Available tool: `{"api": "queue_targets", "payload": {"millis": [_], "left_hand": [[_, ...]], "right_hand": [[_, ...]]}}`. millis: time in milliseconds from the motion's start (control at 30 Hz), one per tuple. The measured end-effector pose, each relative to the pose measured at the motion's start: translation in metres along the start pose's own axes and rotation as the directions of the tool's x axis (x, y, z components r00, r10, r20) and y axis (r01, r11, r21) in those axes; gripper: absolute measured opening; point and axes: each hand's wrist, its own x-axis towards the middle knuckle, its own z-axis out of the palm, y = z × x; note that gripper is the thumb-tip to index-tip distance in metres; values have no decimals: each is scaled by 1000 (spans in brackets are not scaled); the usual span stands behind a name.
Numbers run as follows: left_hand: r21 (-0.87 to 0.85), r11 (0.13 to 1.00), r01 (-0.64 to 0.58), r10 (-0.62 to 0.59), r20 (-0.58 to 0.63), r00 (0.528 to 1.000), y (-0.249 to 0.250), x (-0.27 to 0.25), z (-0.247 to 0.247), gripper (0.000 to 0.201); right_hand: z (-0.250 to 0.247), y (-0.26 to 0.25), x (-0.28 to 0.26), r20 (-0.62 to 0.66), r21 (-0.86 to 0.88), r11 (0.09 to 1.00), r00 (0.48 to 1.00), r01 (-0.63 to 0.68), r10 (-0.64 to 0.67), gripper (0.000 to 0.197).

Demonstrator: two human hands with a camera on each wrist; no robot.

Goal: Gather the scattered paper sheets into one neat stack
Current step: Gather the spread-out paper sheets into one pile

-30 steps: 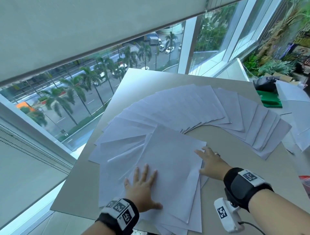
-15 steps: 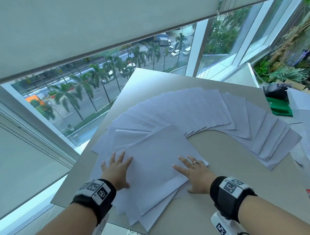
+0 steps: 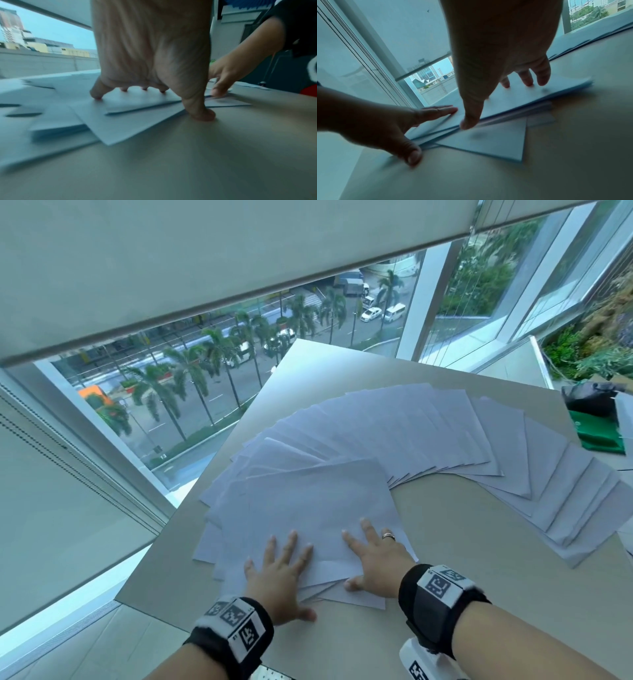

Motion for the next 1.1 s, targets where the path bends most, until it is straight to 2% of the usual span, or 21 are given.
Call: {"api": "queue_targets", "payload": {"millis": [67, 167, 300, 367, 433, 533, 633, 733, 800, 867, 1100], "left_hand": [[12, 1000, 27, -27, -13, 1000, -16, 5, -6, 103], [24, 995, 97, -95, -55, 994, -37, 9, -16, 95], [-7, 975, 223, -221, -174, 960, -53, 12, -26, 90], [-31, 961, 276, -275, -249, 929, -54, 11, -29, 82], [-124, 934, 336, -358, -282, 890, -49, 9, -28, 75], [-418, 802, 427, -526, -155, 836, -38, 8, -24, 74], [-633, 654, 415, -577, -63, 814, -30, 13, -21, 74], [-838, 417, 353, -645, 2, 764, -25, 14, -29, 80], [-899, 301, 319, -670, 39, 742, -24, 13, -34, 82], [-921, 229, 316, -687, 77, 723, -25, 13, -35, 82], [-930, 100, 353, -757, 159, 634, -26, 12, -21, 83]], "right_hand": [[-9, 1, -1, 28, 23, 1000, 999, 22, -22, 84], [-28, 12, 3, 11, 149, 988, 999, 38, -40, 75], [-51, 40, 12, -86, 290, 956, 994, -41, 68, 68], [-62, 55, 17, -119, 325, 942, 985, -84, 128, 64], [-72, 69, 22, -132, 384, 913, 971, -134, 198, 61], [-82, 88, 28, -134, 435, 880, 952, -192, 274, 60], [-88, 101, 38, -127, 446, 869, 946, -215, 299, 61], [-95, 109, 48, -115, 452, 859, 940, -239, 322, 63], [-100, 115, 53, -118, 463, 848, 931, -257, 346, 63], [-102, 122, 56, -118, 490, 828, 920, -274, 374, 63], [-101, 141, 59, -118, 533, 774, 877, -341, 467, 61]]}}
